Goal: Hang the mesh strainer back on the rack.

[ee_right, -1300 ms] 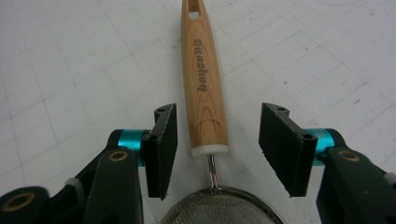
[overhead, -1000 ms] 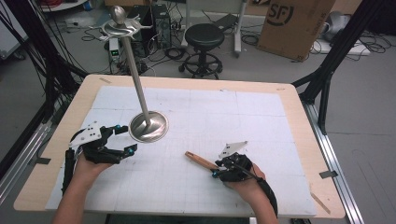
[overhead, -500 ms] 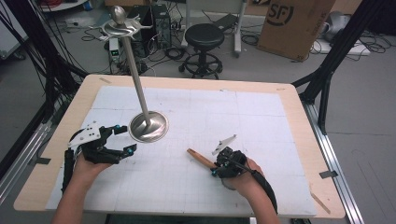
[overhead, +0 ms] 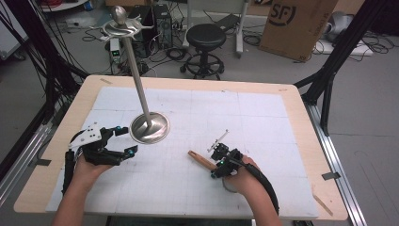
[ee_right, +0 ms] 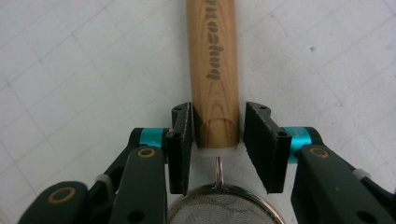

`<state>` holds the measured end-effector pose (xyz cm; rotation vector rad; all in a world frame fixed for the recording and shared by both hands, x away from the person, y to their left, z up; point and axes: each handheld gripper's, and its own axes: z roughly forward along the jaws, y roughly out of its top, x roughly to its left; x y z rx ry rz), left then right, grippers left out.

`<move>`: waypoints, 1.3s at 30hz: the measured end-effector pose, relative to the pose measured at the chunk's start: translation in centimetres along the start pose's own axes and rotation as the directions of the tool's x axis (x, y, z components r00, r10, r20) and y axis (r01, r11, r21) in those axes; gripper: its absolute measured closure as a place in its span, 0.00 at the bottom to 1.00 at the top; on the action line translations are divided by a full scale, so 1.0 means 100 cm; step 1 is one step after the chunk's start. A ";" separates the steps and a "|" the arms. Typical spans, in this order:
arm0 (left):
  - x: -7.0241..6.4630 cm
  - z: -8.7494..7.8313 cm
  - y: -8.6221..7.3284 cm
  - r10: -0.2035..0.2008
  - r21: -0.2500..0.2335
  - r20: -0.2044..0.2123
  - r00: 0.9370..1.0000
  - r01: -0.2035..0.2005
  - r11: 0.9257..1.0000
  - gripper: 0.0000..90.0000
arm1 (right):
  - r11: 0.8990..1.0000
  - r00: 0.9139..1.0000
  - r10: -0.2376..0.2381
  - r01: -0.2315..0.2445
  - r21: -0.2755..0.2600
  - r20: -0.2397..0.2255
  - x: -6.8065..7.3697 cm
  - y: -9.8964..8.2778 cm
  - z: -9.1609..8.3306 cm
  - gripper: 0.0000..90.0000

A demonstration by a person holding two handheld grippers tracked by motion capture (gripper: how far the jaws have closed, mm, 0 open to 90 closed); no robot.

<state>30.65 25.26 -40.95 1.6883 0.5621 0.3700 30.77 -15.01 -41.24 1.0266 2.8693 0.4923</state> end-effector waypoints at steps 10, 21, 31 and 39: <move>0.000 0.001 0.000 0.001 0.008 -0.001 1.000 -0.001 1.000 0.20 | 0.998 0.999 -0.044 0.045 -0.050 0.024 0.004 -0.006 0.000 0.75; 0.001 0.001 -0.001 0.000 0.012 -0.007 1.000 0.000 1.000 0.20 | 0.976 0.994 -0.096 0.103 -0.193 0.047 0.003 -0.019 -0.010 0.76; 0.000 0.000 0.000 0.000 0.002 -0.005 1.000 0.000 1.000 0.20 | 0.900 0.995 -0.095 0.088 -0.428 0.004 -0.007 -0.035 -0.030 0.76; 0.000 0.001 0.000 -0.002 -0.004 -0.001 1.000 0.002 1.000 0.20 | 0.852 0.995 -0.088 0.056 -0.521 -0.037 -0.012 -0.047 -0.038 0.76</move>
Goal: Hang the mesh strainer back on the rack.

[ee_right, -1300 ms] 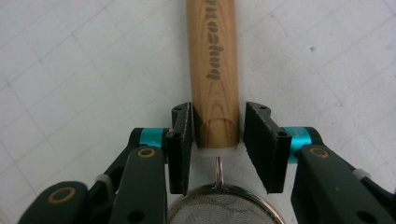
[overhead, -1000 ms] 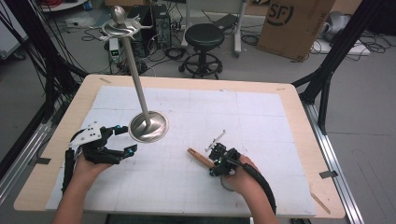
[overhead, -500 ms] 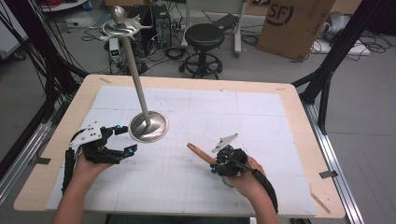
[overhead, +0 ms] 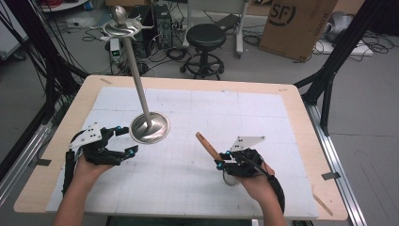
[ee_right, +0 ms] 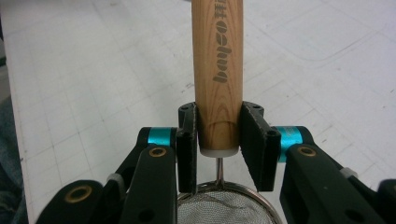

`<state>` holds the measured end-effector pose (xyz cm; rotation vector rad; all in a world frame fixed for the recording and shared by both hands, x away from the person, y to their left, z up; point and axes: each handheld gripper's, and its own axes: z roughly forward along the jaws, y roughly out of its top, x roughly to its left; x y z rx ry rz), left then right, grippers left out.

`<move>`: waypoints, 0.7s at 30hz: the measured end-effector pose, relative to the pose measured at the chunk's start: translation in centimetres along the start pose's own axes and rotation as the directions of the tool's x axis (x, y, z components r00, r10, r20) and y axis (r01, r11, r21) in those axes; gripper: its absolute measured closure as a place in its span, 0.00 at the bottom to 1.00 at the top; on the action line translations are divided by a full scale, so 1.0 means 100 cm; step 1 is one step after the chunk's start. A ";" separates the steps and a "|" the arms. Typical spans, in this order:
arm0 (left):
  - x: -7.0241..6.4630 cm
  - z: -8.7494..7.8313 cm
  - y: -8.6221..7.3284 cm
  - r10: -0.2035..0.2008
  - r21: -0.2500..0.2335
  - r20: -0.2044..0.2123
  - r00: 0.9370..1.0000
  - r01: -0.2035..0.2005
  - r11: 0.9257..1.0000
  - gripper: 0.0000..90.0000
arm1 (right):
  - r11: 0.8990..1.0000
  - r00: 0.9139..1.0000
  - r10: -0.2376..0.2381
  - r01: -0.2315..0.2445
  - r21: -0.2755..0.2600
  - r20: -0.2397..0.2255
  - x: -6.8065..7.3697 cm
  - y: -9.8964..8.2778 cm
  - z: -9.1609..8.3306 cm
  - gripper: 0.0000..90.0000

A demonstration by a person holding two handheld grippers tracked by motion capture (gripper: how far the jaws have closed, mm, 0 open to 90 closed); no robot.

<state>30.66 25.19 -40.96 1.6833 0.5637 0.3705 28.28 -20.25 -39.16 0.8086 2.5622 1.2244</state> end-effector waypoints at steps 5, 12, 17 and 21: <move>-0.001 0.001 0.000 -0.001 -0.002 0.002 1.000 0.001 1.000 0.20 | 0.998 1.000 0.000 -0.002 -0.065 -0.025 -0.001 -0.001 -0.004 0.76; -0.002 0.001 0.001 0.002 -0.003 0.009 1.000 -0.002 1.000 0.20 | 0.986 0.999 -0.030 0.023 -0.165 -0.039 -0.001 -0.001 -0.011 0.76; -0.004 0.002 0.002 0.009 -0.004 0.019 1.000 -0.009 1.000 0.20 | 0.974 0.998 -0.041 0.027 -0.223 -0.056 -0.001 -0.002 -0.015 0.76; -0.006 0.003 0.004 0.010 -0.012 0.033 0.999 -0.009 1.000 0.20 | 0.969 0.997 -0.048 0.030 -0.245 -0.067 -0.001 -0.001 -0.015 0.76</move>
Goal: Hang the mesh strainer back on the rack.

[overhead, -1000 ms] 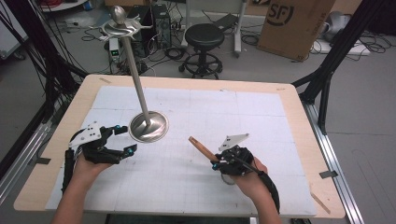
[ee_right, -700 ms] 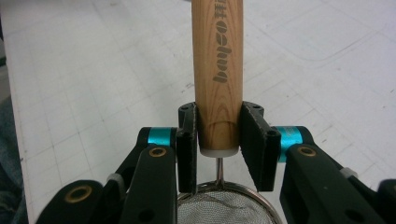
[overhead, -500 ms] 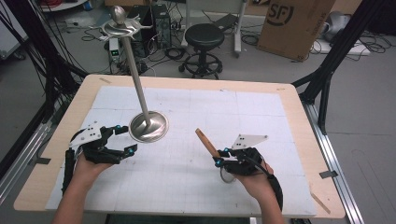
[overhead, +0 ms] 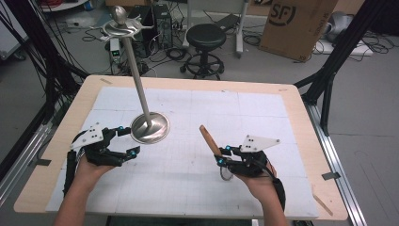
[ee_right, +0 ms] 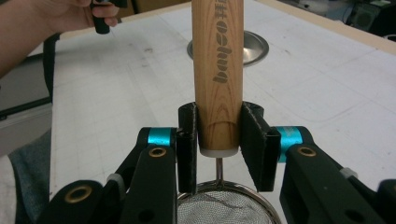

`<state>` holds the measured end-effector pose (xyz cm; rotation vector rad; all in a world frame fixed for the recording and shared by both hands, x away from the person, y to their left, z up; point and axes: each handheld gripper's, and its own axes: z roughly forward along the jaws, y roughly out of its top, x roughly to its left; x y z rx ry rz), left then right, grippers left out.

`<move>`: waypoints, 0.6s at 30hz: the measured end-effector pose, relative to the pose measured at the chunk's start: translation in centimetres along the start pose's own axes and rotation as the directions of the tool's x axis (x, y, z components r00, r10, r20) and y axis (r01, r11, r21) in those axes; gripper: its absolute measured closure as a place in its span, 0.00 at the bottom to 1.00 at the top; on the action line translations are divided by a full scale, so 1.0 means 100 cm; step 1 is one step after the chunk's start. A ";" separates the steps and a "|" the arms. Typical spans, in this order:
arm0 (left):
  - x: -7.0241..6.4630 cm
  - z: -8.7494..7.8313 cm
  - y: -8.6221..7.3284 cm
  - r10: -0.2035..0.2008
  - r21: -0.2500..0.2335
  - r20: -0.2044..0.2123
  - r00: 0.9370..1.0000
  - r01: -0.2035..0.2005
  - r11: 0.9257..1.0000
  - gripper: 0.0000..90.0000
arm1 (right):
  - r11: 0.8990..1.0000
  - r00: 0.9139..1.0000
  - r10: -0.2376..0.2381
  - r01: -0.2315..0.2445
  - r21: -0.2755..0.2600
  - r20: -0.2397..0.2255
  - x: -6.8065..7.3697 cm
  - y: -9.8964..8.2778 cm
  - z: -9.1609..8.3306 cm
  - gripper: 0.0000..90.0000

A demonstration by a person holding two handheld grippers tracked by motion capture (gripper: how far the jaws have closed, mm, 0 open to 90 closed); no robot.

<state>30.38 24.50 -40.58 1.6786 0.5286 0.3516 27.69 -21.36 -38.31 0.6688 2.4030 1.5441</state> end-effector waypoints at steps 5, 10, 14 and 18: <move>-0.004 0.002 0.002 -0.001 -0.008 0.035 0.999 0.001 1.000 0.20 | 1.000 1.000 -0.009 0.009 -0.021 -0.011 0.001 0.001 -0.001 0.76; -0.007 0.003 0.005 0.002 -0.019 0.059 0.998 -0.001 1.000 0.20 | 0.999 1.000 -0.019 0.018 -0.041 -0.023 0.002 0.001 -0.001 0.76; -0.011 0.005 0.009 0.002 -0.032 0.090 0.996 0.001 0.999 0.20 | 0.999 0.999 -0.024 0.023 -0.046 -0.027 0.003 0.002 0.000 0.76; -0.015 0.006 0.012 0.019 -0.026 0.114 0.993 -0.016 1.000 0.20 | 0.999 0.999 -0.029 0.027 -0.047 -0.032 0.003 0.001 0.001 0.76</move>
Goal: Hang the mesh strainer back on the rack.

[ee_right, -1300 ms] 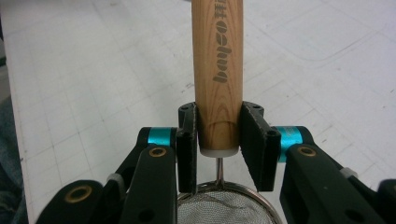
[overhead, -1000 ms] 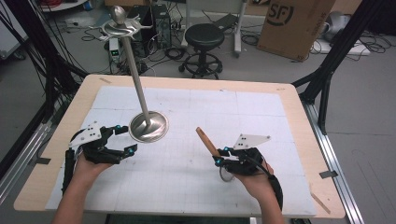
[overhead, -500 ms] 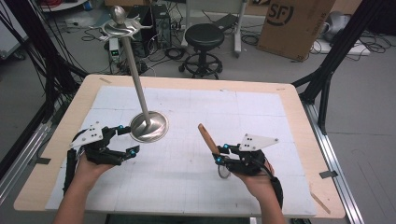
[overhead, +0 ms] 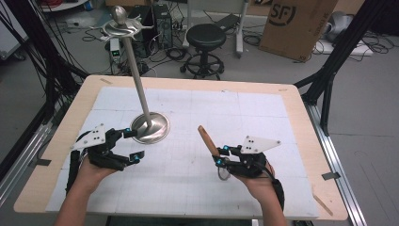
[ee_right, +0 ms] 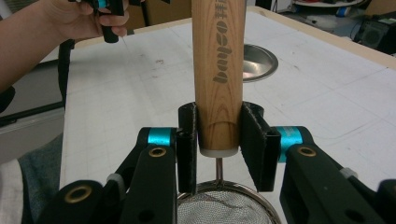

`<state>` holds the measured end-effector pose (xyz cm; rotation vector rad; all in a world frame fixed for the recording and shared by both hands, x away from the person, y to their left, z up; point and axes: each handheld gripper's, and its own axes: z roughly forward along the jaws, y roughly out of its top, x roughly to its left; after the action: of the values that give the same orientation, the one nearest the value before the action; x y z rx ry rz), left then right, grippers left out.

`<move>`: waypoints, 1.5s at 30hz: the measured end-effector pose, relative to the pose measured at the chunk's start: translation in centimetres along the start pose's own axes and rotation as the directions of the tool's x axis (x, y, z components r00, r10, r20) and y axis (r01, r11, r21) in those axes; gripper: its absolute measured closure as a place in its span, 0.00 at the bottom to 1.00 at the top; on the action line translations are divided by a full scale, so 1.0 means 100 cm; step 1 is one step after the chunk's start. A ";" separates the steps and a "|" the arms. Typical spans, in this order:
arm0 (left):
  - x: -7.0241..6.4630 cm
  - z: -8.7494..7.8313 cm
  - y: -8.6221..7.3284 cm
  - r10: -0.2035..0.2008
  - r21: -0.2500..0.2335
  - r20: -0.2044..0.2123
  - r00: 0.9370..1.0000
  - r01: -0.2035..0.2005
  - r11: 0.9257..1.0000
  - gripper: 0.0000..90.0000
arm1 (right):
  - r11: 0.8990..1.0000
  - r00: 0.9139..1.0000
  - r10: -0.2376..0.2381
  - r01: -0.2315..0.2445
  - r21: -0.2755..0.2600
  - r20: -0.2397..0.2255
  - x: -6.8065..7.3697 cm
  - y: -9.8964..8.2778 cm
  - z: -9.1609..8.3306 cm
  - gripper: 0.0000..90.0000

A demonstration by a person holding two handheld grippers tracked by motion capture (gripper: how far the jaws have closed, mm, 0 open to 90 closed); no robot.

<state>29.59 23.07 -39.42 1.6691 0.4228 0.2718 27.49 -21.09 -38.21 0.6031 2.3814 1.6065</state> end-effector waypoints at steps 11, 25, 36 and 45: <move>-0.013 0.005 0.013 0.014 -0.049 0.075 0.997 -0.010 0.999 0.20 | 0.999 0.999 -0.021 0.021 -0.026 -0.032 0.003 0.004 0.003 0.76; -0.020 0.027 0.026 0.050 -0.043 0.127 0.991 -0.045 0.998 0.19 | 0.998 0.996 -0.041 0.038 -0.047 -0.075 0.006 0.016 0.016 0.76; -0.025 0.050 0.044 0.067 -0.046 0.179 0.982 -0.060 0.997 0.19 | 0.997 0.992 -0.050 0.043 -0.068 -0.112 0.006 0.024 0.024 0.76; -0.034 0.068 0.054 0.086 -0.058 0.228 0.970 -0.075 0.996 0.19 | 0.995 0.989 -0.069 0.059 -0.078 -0.134 0.012 0.032 0.032 0.76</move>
<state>29.98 14.92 -34.82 1.6495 0.1734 0.1441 28.36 -16.90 -36.46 0.4105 2.3972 1.7515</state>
